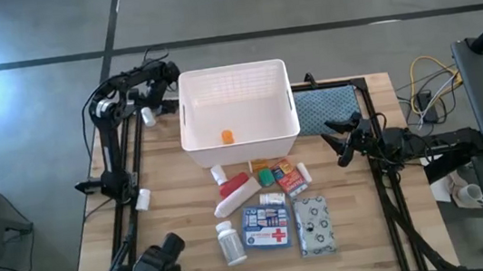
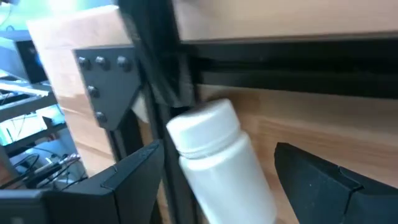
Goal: Pick & place medical supplies in basket/bin
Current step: Put the white pill bottle into the white container
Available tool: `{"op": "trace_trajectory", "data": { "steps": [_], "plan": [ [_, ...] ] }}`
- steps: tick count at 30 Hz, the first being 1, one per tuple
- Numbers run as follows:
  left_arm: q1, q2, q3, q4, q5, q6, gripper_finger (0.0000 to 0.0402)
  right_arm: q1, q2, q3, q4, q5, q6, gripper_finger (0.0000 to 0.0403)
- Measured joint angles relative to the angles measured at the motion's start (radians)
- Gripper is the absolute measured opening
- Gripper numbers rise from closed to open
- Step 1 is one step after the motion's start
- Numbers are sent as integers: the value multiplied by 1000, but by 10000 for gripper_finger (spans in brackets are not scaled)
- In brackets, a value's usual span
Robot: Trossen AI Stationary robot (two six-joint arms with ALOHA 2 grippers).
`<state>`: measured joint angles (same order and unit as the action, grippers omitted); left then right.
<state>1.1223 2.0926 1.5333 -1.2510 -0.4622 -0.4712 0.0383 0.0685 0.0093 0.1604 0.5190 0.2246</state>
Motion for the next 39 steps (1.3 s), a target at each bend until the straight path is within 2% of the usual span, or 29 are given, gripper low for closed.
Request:
{"op": "trace_trajectory", "data": {
  "steps": [7, 11, 17, 20, 25, 33, 39],
  "plan": [
    [8, -1, -21, 33, 42, -1, 273, 0, 5, 0, -1, 6, -12, 233],
    [6, -3, -35, 47, 42, -1, 238, 0, 5, 0, -3, 7, -26, 233],
    [9, -4, -28, 62, 99, 8, 182, 0, 6, 0, -3, 8, -26, 233],
    [5, -6, -27, 78, 110, 8, 179, 0, 6, 0, -3, 8, -26, 233],
    [5, -27, -28, 108, 135, 10, 196, 0, 6, 0, -3, 8, -26, 233],
    [8, -180, -28, 156, 127, 8, 181, 1, 6, 0, -3, 55, -45, 233],
    [6, -343, -29, 180, 111, -17, 181, 0, 6, 0, -1, 69, -91, 233]
  ]
}}
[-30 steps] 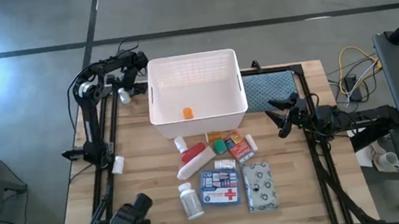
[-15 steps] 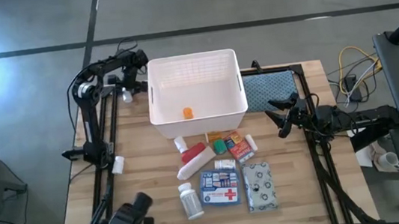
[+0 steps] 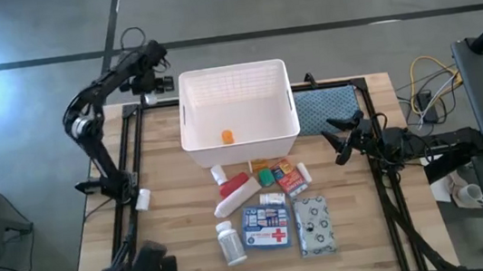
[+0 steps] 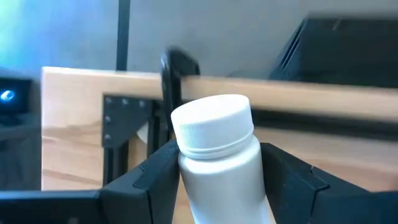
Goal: Pick & place medical supplies in basket/bin
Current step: Put the white pill bottle into the white container, then put the white rolled gauze into the white container
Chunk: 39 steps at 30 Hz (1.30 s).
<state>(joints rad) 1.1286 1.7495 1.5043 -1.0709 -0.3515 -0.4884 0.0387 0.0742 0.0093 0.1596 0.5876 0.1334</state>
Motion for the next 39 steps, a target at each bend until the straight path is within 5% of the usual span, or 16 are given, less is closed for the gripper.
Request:
{"op": "trace_trajectory", "data": {
  "steps": [9, 16, 18, 21, 27, 34, 39],
  "plan": [
    [-74, -354, -47, 349, 96, -20, 181, 0, 0, 0, 0, 0, -22, 233],
    [-245, -570, -274, 852, 612, -8, 180, 0, 0, 0, 1, 1, -21, 233],
    [-338, -603, -358, 951, 684, -33, 180, 0, 0, 0, 1, 1, -16, 233],
    [-480, -614, -463, 991, 629, -8, 182, 0, 0, 0, 1, 1, 0, 233],
    [-654, -565, -592, 1033, 298, 12, 234, 0, 0, 0, 1, 0, 46, 233],
    [-731, -560, -548, 1047, 292, -21, 320, 0, 0, 0, 2, -111, 126, 233],
    [-799, -599, -437, 1023, 307, -15, 334, 0, 0, 0, 31, -173, 311, 233]
  ]
}}
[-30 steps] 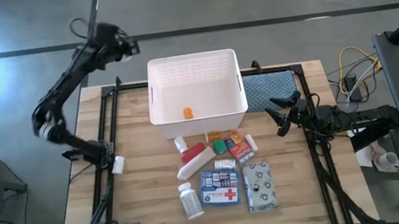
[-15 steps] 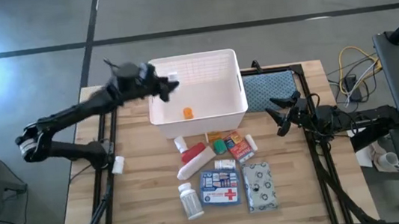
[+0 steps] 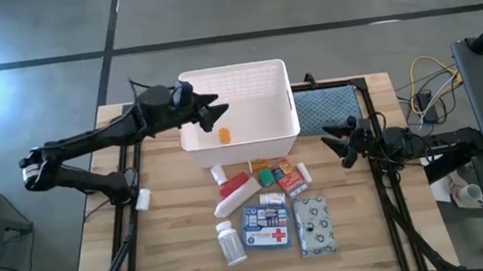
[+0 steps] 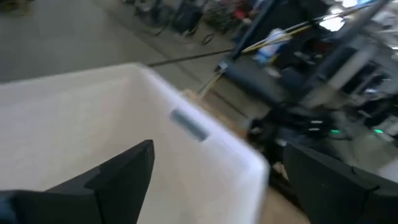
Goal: Pick & place medical supplies in basket/bin
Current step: Put the white rolled gauze into the white container
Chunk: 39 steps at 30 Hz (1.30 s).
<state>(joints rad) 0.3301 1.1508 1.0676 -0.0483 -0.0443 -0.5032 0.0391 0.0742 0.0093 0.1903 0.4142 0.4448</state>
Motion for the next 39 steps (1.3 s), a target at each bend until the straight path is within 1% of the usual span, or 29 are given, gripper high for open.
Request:
{"op": "trace_trajectory", "data": {
  "steps": [3, 4, 7, 10, 11, 12, 15, 17, 19, 24, 28, 32, 34, 36, 39],
  "plan": [
    [-48, -14, 78, -78, 4, 50, 335, 0, 2, 1, 19, -5, 291, 233],
    [-63, -15, 107, -115, 4, 62, 335, 0, 2, 2, 10, -16, 339, 233],
    [-97, -13, 186, -241, 6, 93, 335, 5, 11, 1, -33, -81, 373, 233],
    [-111, -12, 236, -341, -3, 104, 336, 16, 53, 1, -35, -94, 532, 230],
    [-113, -12, 244, -363, -9, 105, 336, 17, 76, 2, -36, -95, 560, 227],
    [-113, -12, 249, -380, -10, 105, 336, 21, 102, 7, -57, -103, 589, 223],
    [-113, -14, 256, -433, -15, 105, 336, 32, 212, 68, -207, -145, 697, 205],
    [-113, -15, 252, -449, -17, 106, 336, 38, 299, 120, -298, -182, 715, 192],
    [-113, -16, 245, -470, -16, 106, 336, 38, 391, 185, -367, -196, 716, 180],
    [-113, -15, 237, -517, -16, 106, 336, 39, 612, 316, -502, -194, 730, 154],
    [-113, -24, 236, -548, -16, 123, 336, 39, 795, 423, -645, -150, 783, 136],
    [-113, -38, 235, -575, -16, 131, 336, 39, 978, 509, -657, -150, 771, 120],
    [-113, -45, 235, -588, -16, 136, 336, 43, 1062, 548, -662, -187, 770, 114],
    [-113, -54, 235, -592, -16, 145, 336, 47, 1137, 582, -658, -254, 761, 111],
    [-113, -68, 235, -608, -17, 146, 336, 47, 1236, 612, -657, -323, 794, 114]
  ]
}}
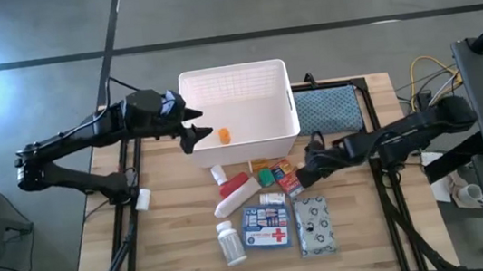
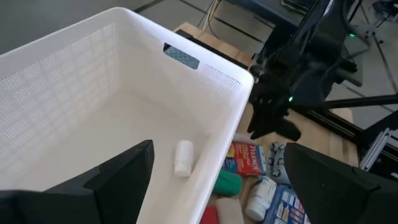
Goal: Pick & place medical supplies in basket/bin
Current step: Put the white rolled gauze into the white container
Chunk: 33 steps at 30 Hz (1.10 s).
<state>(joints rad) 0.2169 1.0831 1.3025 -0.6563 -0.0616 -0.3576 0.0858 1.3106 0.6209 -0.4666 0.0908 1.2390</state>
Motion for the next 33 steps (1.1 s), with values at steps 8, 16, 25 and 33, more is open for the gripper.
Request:
{"op": "trace_trajectory", "data": {
  "steps": [8, 16, 25, 33],
  "plan": [
    [0, -45, -23, -15, -1, 1, 336, 2, 133, 32, 14, 3, 66, 140],
    [0, -94, -97, -1, -2, -17, 336, -3, 193, 32, 46, 20, 113, 186],
    [0, -130, -155, 17, -2, -44, 336, 6, 143, 86, -107, 106, 100, 59],
    [0, -133, -155, 17, -2, -44, 336, 35, -81, 206, -119, 15, -153, 45]
  ]
}}
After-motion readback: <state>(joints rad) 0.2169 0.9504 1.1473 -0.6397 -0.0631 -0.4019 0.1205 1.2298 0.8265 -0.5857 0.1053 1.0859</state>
